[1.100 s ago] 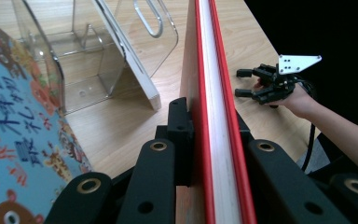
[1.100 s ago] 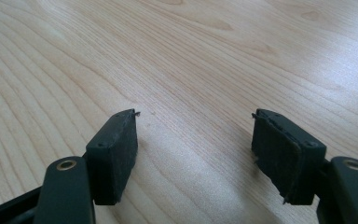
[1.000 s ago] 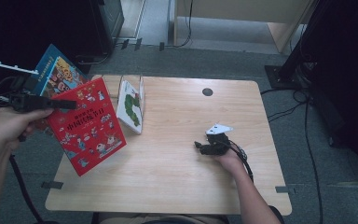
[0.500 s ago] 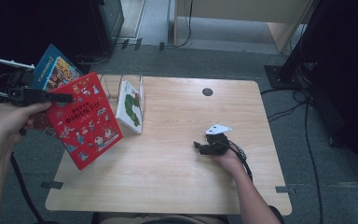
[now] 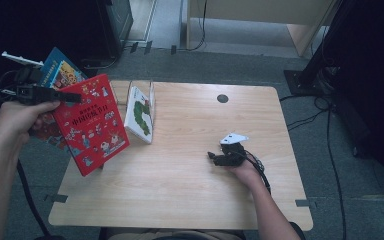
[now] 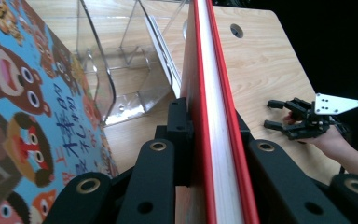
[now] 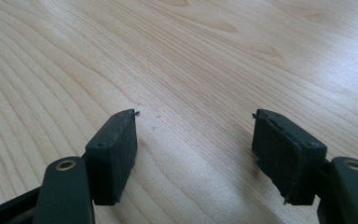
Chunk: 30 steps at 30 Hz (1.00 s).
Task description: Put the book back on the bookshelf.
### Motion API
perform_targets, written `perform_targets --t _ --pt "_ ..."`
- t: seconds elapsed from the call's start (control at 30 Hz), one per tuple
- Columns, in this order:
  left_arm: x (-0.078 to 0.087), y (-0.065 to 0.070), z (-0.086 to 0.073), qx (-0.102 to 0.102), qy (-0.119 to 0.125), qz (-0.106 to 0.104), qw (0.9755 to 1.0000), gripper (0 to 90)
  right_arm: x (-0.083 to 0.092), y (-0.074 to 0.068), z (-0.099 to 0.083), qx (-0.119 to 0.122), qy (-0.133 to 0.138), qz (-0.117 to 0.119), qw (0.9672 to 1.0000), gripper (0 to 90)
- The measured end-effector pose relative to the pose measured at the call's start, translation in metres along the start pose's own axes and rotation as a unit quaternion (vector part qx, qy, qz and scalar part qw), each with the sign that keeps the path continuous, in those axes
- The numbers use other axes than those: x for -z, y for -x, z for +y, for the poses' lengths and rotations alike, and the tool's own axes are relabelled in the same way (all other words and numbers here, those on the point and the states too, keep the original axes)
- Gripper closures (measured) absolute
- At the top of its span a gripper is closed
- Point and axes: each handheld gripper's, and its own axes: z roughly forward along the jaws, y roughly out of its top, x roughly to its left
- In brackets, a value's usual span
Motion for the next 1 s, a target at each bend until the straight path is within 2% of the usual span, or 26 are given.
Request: perform_targets --t 0.17,0.3,0.5,0.7,1.0 --pt "0.004 -0.005 0.003 0.013 0.012 0.012 0.9998 79.3 0.000 -0.001 0.000 -0.003 -0.001 -0.001 1.0000 30.9" --pt "-0.006 -0.001 0.008 0.009 0.011 0.024 0.9996 79.1 0.000 -0.001 0.000 -0.003 -0.001 -0.002 1.0000 30.9" --pt "-0.020 0.002 0.016 0.016 0.012 0.026 0.9995 79.4 0.000 -0.001 0.000 -0.003 -0.001 -0.003 1.0000 30.9" --pt "-0.029 0.005 0.022 0.015 0.023 0.053 0.9982 79.3 0.000 -0.001 0.000 -0.004 -0.001 -0.003 1.0000 30.4" --pt "-0.039 0.004 0.029 0.016 0.017 0.069 0.9973 79.2 0.000 -0.001 0.000 -0.003 -0.001 -0.001 1.0000 30.3"
